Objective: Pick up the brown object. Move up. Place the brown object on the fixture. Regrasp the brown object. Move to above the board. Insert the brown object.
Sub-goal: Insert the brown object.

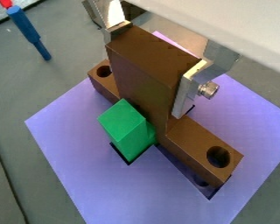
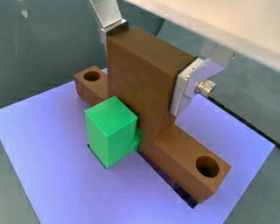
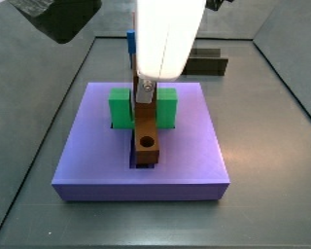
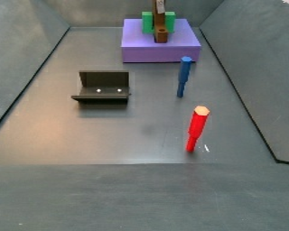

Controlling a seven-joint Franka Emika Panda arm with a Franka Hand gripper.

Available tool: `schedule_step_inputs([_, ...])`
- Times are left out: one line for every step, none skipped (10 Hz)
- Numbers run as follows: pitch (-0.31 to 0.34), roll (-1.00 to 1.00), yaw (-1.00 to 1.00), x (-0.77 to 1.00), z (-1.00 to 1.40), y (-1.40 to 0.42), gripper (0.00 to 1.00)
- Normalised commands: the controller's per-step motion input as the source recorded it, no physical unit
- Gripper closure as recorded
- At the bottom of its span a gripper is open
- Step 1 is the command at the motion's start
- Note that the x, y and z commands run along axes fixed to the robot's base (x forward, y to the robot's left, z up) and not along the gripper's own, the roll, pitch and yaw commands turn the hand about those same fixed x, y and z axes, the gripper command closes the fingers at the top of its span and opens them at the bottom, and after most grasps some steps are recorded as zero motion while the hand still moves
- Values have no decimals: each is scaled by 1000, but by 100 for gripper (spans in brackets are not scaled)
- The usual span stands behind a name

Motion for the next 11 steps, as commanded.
schedule_step_inputs([0,0,-266,-66,0,0,100])
schedule_step_inputs([0,0,-271,-34,0,0,100])
schedule_step_inputs([0,0,-237,-6,0,-14,100])
schedule_step_inputs([0,0,-60,0,0,-6,100])
schedule_step_inputs([0,11,-31,0,0,-26,100])
schedule_step_inputs([0,37,-26,0,-17,-26,100])
schedule_step_inputs([-11,90,0,0,-111,-17,100])
schedule_step_inputs([-40,97,0,0,-200,0,100])
schedule_step_inputs([-43,96,0,71,-203,0,100])
schedule_step_inputs([-41,77,0,166,-160,0,100])
schedule_step_inputs([-61,44,0,149,-169,-6,100])
